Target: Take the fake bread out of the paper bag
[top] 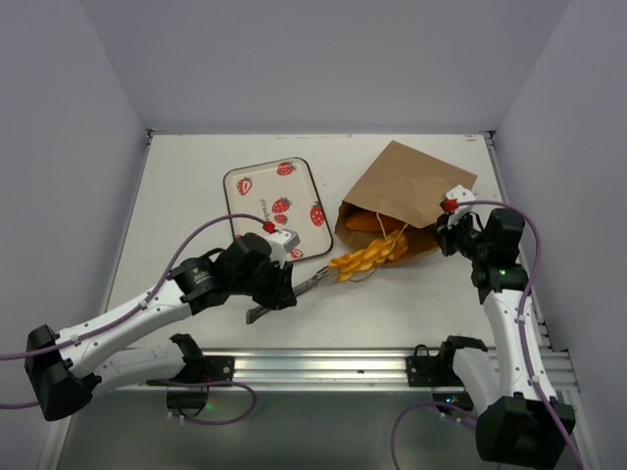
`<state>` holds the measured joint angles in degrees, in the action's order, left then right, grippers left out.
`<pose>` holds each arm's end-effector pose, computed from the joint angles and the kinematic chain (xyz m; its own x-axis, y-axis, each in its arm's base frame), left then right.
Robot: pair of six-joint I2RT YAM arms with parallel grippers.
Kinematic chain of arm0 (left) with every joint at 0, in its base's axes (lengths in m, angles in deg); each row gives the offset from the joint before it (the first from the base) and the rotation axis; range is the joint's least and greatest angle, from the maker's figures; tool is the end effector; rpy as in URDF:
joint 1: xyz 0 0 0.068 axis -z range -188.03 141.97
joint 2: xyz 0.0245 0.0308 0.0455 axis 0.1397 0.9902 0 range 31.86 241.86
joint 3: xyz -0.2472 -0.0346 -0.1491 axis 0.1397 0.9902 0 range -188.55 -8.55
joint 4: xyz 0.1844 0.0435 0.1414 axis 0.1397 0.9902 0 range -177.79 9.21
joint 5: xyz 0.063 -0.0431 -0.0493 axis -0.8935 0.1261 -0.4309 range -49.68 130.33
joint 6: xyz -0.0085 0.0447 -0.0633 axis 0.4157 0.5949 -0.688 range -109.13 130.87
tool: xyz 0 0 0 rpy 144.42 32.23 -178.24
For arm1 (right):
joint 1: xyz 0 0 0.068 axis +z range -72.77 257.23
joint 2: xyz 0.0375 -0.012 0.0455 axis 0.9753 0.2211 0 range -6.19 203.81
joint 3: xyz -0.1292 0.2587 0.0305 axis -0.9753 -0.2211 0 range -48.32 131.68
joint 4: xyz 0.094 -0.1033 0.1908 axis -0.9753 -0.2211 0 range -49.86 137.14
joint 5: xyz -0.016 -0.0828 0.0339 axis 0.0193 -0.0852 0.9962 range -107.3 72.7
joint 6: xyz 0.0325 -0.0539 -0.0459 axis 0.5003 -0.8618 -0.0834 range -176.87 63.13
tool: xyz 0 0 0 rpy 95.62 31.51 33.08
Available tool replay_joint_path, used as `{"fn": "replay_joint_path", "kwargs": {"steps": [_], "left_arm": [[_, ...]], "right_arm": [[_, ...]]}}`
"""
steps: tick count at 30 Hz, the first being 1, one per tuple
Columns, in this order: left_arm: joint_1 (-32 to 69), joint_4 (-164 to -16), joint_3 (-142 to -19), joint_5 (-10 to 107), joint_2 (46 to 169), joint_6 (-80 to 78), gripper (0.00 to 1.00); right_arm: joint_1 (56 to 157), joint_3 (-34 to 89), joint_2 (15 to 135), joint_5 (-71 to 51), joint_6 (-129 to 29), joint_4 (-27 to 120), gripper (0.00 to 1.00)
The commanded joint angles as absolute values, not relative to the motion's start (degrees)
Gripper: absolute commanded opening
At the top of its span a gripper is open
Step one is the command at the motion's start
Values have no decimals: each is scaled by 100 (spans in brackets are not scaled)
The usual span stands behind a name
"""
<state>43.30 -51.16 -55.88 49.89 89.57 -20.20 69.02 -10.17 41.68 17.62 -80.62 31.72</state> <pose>0.1098 -0.1549 0.2699 -0.8254 0.2168 -0.5213 0.4842 0.7467 -0.4560 0.1757 0.0132 0.2907 -0.2255 -0.3011 -0.9265 -0.5316 0.8350 -0.1420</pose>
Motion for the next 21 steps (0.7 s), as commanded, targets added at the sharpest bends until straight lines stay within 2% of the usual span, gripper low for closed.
{"fn": "replay_joint_path", "kwargs": {"steps": [1, 21], "left_arm": [[4303, -4649, -5662, 4964, 8557, -2147, 0], [4303, -2882, -5961, 4595, 6817, -2507, 0]], "right_arm": [[6905, -754, 4188, 1575, -7902, 3448, 0], [6879, -754, 4276, 1303, -7840, 3501, 0]]}}
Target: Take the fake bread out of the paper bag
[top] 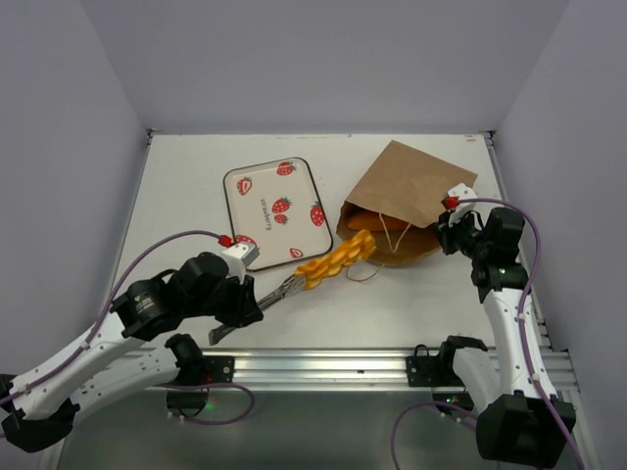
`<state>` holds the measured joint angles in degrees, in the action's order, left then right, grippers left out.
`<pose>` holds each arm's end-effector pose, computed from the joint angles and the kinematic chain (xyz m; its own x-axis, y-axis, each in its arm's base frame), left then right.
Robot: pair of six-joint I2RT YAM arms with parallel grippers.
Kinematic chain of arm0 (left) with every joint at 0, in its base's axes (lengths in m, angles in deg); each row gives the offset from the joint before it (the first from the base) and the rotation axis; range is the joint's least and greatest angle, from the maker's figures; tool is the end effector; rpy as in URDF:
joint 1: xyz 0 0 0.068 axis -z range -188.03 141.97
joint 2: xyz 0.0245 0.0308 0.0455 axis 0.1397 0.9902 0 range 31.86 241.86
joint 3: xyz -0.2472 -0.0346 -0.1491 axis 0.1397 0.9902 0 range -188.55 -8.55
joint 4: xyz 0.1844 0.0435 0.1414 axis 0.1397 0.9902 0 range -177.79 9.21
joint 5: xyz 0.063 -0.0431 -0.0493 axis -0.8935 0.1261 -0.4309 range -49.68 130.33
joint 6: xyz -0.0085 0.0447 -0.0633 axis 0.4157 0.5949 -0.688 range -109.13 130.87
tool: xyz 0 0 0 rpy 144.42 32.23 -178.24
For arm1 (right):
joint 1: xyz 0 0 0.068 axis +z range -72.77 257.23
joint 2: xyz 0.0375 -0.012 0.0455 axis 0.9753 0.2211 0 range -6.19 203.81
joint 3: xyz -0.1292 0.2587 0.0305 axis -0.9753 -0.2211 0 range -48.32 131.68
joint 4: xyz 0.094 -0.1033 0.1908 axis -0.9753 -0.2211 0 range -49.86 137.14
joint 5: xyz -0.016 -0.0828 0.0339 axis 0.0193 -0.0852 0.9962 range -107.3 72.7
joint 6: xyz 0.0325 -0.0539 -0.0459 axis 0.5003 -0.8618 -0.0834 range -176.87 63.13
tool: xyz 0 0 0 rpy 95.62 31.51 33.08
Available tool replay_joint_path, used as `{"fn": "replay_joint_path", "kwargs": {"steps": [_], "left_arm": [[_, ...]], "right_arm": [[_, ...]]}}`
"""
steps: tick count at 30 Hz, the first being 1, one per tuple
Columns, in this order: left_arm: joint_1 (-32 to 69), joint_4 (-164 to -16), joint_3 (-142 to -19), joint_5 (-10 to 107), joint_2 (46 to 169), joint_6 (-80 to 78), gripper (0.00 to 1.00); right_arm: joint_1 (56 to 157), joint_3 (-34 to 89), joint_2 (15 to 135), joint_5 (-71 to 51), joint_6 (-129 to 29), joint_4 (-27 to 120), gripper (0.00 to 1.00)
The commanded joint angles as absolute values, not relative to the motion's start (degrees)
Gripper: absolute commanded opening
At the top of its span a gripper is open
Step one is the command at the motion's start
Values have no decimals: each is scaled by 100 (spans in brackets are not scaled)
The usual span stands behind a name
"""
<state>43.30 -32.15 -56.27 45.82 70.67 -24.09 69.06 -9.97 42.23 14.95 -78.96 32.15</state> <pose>0.0589 -0.0837 0.2815 -0.8417 0.1388 -0.5218 0.4098 0.7935 -0.4499 0.1790 0.0102 0.2906 -0.2538 -0.2849 -0.9244 -0.4896 0.8620 -0.1312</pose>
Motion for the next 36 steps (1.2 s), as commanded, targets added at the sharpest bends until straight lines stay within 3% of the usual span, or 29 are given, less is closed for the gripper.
{"fn": "replay_joint_path", "kwargs": {"steps": [1, 23, 32, 36], "left_arm": [[4303, -2785, -5996, 4569, 6685, -2499, 0], [4303, -1229, -7104, 3488, 6016, -3122, 0], [4303, -1685, -7148, 2383, 6709, -3719, 0], [4303, -2543, -7122, 1941, 7499, -3992, 0]], "right_arm": [[6870, -754, 4276, 1302, -7840, 3492, 0], [6861, -780, 4293, 1285, -7840, 3536, 0], [6861, -780, 4285, 1302, -7823, 3554, 0], [6861, -789, 4250, 1294, -7823, 3554, 0]]}}
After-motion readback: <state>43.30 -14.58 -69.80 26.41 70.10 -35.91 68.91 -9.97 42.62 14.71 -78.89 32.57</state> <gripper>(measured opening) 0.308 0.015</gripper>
